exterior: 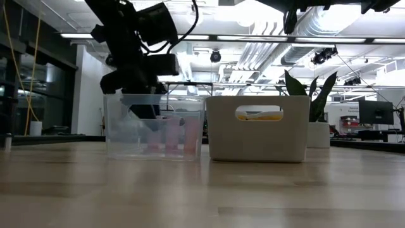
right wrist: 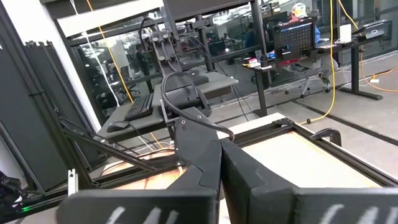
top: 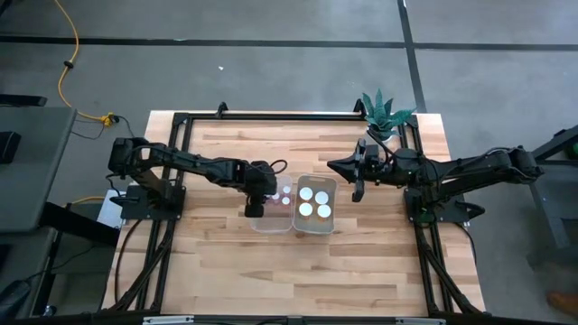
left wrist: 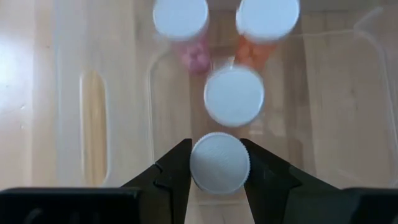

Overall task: Pick and place medicine bottles into bin by pill shape (circle, oval)
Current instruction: Put the small pink pill bottle into the transparent bin, then return to Home Position

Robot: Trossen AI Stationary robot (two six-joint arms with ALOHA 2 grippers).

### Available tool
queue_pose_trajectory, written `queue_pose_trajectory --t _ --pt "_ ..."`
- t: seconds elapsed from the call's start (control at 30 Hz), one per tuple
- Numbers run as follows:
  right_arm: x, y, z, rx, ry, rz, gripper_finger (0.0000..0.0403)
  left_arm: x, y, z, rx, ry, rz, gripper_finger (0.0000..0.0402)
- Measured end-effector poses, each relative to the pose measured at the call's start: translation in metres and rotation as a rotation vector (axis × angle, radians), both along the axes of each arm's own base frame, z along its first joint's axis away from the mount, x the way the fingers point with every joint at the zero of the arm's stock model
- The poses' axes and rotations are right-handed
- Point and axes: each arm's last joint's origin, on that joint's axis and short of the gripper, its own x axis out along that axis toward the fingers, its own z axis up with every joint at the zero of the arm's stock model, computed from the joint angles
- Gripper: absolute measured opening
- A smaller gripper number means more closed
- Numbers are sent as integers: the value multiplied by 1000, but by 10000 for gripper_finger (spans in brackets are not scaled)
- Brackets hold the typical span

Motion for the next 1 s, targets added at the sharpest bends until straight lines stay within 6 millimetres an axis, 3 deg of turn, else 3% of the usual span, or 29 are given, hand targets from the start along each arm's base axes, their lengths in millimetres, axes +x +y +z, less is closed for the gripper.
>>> queue_pose_trajectory --t 0.37,0.67,0.83,1.0 --pt "0 0 0 -1 -1 0 0 -1 0 2 2 -8 1 159" --pt "0 0 0 -1 0 0 0 0 0 20 7 -74 -15 210" --pt "0 0 0 -1 0 0 0 2 1 44 13 -71 -21 238" --pt "0 0 0 -1 1 0 0 -5 6 102 29 -128 -7 249"
